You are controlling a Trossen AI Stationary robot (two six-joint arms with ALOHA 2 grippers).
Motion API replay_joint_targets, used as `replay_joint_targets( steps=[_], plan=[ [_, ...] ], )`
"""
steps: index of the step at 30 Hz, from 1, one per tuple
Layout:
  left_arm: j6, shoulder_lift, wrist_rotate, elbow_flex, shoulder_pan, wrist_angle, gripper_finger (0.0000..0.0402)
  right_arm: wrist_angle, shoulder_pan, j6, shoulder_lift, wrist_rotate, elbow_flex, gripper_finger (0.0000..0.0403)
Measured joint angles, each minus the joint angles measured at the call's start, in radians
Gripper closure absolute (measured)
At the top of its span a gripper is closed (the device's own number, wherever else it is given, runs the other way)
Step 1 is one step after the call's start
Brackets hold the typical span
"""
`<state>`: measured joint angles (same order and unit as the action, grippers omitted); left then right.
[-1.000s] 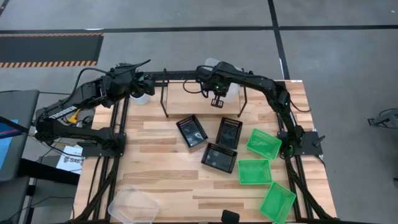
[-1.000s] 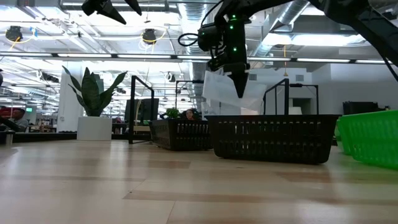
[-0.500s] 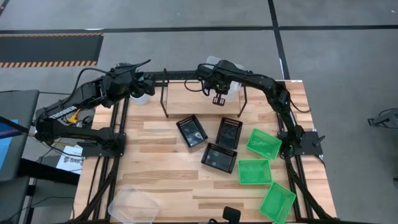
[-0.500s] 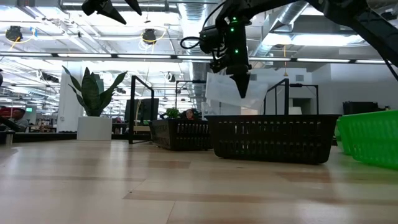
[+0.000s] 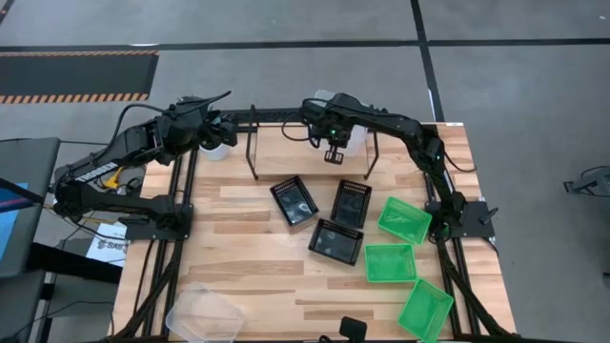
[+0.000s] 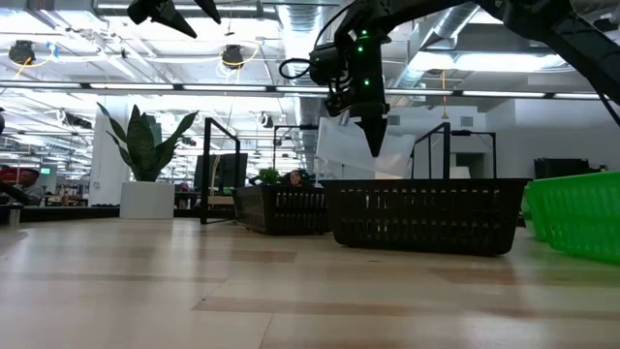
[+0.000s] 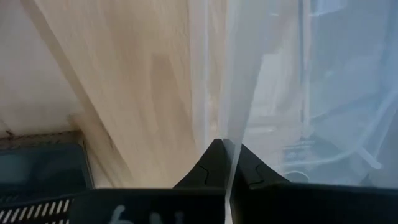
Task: Stack baskets on shelf by color
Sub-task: Stack the right transparent bin on top of the transparent bin on the shelf
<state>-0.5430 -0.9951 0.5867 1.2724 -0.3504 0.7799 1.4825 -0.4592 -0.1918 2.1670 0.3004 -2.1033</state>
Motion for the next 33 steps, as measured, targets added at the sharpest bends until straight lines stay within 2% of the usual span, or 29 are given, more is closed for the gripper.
replay_joint_targets(
  steps=[19, 33],
  plan=[
    [0.0, 0.0, -0.006, 0.0, 0.0, 0.0, 0.0118, 0.04, -0.001, -0.055, 0.0, 0.008, 0.0, 0.0395],
    [0.001, 0.0, -0.006, 0.0, 0.0, 0.001, 0.0118, 0.023, -0.008, -0.053, 0.0, -0.001, 0.0, 0.037]
  ],
)
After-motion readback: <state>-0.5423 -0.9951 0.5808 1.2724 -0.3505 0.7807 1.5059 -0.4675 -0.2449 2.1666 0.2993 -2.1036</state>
